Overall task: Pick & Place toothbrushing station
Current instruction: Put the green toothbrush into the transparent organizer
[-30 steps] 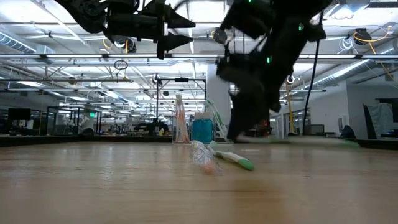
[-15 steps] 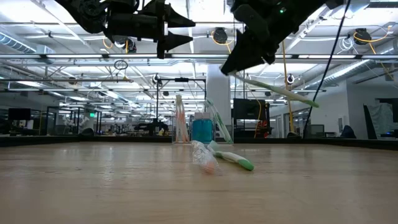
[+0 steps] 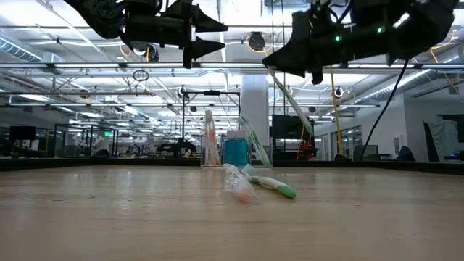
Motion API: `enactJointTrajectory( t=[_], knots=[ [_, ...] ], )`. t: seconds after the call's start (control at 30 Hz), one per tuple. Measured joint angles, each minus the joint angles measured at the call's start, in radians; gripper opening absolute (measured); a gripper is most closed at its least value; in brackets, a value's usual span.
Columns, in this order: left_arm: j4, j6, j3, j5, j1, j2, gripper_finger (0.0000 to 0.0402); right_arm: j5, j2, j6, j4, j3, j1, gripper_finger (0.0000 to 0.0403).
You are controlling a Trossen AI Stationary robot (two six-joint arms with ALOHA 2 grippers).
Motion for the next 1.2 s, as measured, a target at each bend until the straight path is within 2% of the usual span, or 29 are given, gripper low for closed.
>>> enactJointTrajectory(
  t=[0.23, 0.47, 0.63, 0.8, 1.0, 1.2],
  knots=[
    [0.000, -0.001, 0.000, 0.000, 0.000, 0.000, 0.0237, -0.130, 0.054, 0.043, 0.103, -0.011, -0.171, 0.0052],
    [0.000, 0.001, 0.000, 0.000, 0.000, 0.000, 0.0237, -0.227, 0.133, 0.033, 0.311, -0.005, -0.321, 0.0052],
    [0.000, 0.001, 0.000, 0.000, 0.000, 0.000, 0.0237, -0.238, 0.173, -0.034, 0.294, 0.052, -0.397, 0.0052],
    [0.000, 0.001, 0.000, 0.000, 0.000, 0.000, 0.0237, -0.339, 0.205, -0.026, 0.298, 0.120, -0.430, 0.0052],
    [0.000, 0.001, 0.000, 0.000, 0.000, 0.000, 0.0237, -0.338, 0.208, -0.042, 0.298, 0.188, -0.445, 0.0052],
    [0.000, 0.001, 0.000, 0.000, 0.000, 0.000, 0.0237, -0.337, 0.340, -0.078, 0.257, 0.290, -0.501, 0.0052]
  ],
)
